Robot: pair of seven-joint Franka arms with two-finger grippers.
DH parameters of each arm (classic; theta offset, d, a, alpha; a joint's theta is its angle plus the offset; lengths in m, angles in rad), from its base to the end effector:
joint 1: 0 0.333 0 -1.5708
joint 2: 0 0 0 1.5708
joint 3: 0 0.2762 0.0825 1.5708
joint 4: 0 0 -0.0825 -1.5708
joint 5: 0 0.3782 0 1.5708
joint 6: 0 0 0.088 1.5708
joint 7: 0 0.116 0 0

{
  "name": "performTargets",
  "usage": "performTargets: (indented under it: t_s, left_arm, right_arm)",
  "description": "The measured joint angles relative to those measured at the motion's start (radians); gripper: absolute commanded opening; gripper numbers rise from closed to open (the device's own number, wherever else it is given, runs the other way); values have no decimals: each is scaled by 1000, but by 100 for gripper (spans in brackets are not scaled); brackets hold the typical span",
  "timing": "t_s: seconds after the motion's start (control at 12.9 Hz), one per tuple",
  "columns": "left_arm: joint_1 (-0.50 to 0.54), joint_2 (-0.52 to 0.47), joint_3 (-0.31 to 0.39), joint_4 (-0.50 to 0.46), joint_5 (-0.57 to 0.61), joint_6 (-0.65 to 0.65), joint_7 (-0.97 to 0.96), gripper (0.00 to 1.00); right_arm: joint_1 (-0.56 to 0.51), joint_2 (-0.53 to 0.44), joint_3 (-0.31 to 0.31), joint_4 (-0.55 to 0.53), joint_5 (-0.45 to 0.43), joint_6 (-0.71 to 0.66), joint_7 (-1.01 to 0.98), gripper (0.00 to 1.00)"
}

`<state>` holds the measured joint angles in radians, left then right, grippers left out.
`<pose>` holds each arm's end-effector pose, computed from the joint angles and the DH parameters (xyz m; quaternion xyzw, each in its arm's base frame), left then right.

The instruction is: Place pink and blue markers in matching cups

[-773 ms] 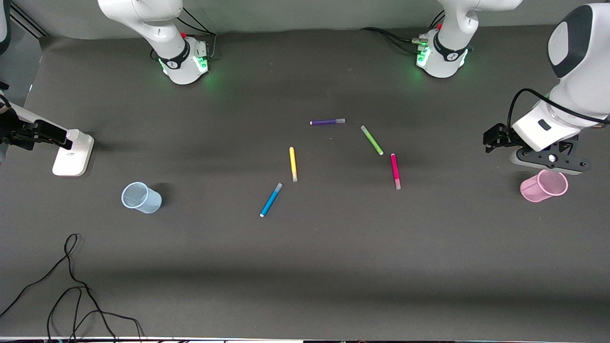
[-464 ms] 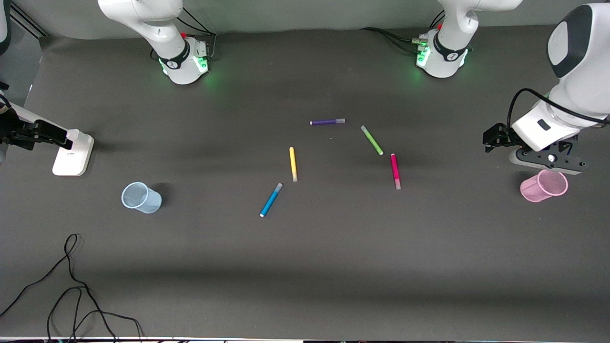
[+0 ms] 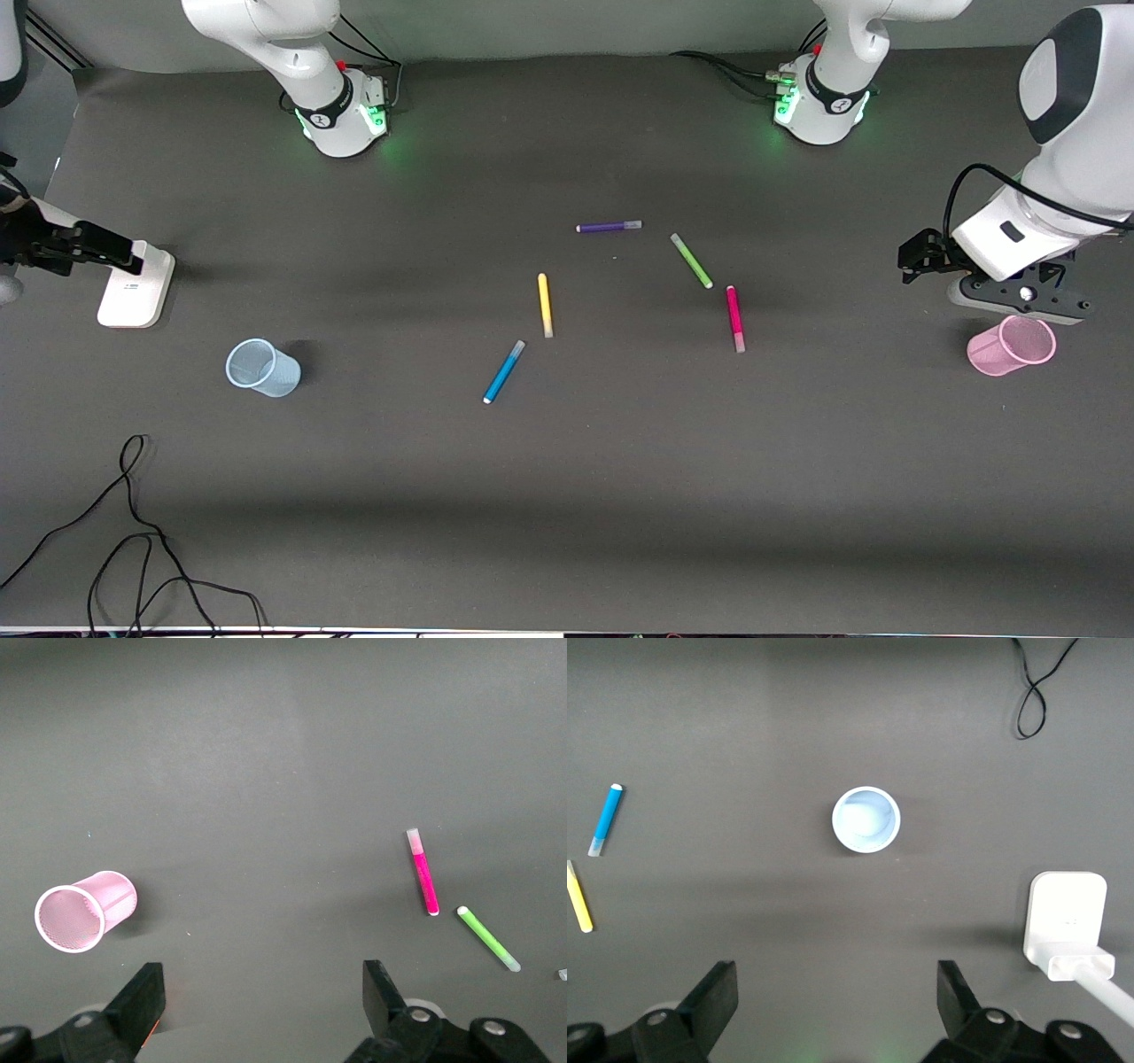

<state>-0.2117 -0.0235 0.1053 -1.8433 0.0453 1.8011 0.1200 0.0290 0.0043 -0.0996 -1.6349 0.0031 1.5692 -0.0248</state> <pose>0.5461 -0.0537 0.4802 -0.9927 0.1183 0.0095 0.0207 0.5450 -0.0381 0.5434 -0.9991 0.0229 0.0349 0.0030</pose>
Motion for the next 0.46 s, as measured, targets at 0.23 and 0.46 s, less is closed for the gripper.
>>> performTargets:
  t_s: [0.23,0.46]
  left_arm:
    - [-1,0,0,4,0,0,0,99]
    - [-1,0,1,10,0,0,0,99]
  right_arm:
    - [109,8,5,-2,1,19,143,100]
    - [253,39,10,-3,4,90,360,100]
